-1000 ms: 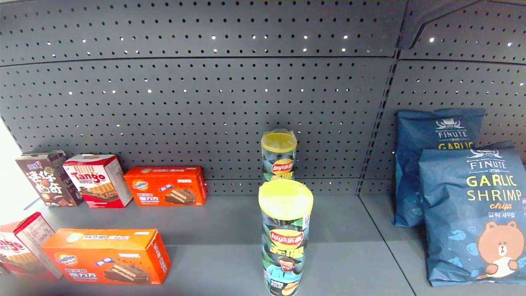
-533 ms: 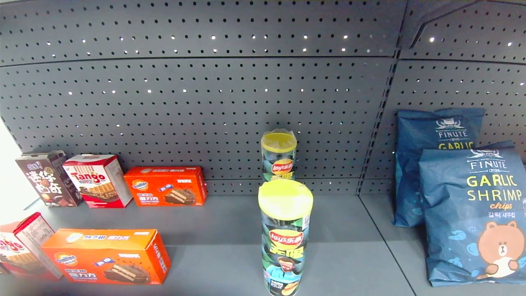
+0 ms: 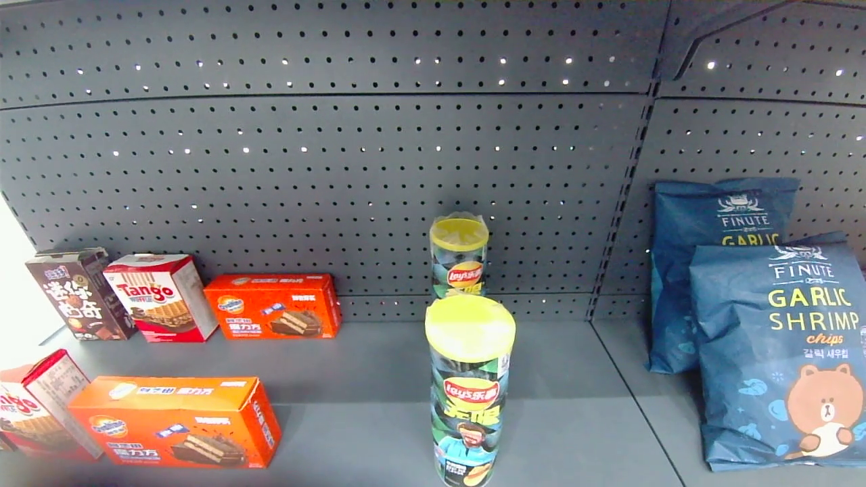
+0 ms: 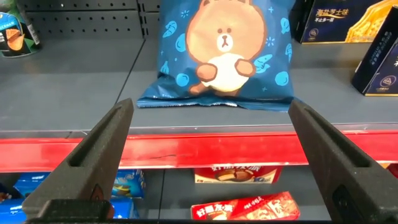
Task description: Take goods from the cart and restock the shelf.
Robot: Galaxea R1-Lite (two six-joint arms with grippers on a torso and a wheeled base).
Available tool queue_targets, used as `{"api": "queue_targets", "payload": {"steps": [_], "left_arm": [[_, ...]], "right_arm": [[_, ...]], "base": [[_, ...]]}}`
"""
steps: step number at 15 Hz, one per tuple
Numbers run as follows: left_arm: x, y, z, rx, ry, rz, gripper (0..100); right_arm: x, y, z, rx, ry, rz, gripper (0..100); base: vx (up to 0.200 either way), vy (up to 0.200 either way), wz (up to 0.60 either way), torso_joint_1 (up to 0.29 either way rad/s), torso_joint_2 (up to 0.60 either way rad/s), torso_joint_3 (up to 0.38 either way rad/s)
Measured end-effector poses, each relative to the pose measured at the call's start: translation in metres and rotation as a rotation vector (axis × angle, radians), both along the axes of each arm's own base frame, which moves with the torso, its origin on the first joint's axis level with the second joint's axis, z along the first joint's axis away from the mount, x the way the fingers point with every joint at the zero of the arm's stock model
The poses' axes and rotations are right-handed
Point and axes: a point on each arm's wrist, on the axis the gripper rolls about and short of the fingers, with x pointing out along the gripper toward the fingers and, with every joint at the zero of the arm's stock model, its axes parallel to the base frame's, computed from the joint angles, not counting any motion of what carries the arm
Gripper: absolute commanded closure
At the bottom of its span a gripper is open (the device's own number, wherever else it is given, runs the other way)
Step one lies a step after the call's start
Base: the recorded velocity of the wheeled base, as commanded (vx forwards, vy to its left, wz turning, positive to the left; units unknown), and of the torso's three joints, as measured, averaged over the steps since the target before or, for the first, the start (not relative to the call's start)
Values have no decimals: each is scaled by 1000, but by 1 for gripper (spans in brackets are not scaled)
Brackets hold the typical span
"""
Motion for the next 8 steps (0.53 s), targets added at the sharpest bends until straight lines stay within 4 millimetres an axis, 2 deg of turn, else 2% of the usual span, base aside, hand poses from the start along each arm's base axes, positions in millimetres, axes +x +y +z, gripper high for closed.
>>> {"api": "queue_targets", "payload": {"steps": [8], "left_arm": [[0, 0, 0, 0, 0, 0, 0]], "right_arm": [[0, 0, 0, 0, 0, 0, 0]], "base": [[0, 0, 0, 0, 0, 0]]}}
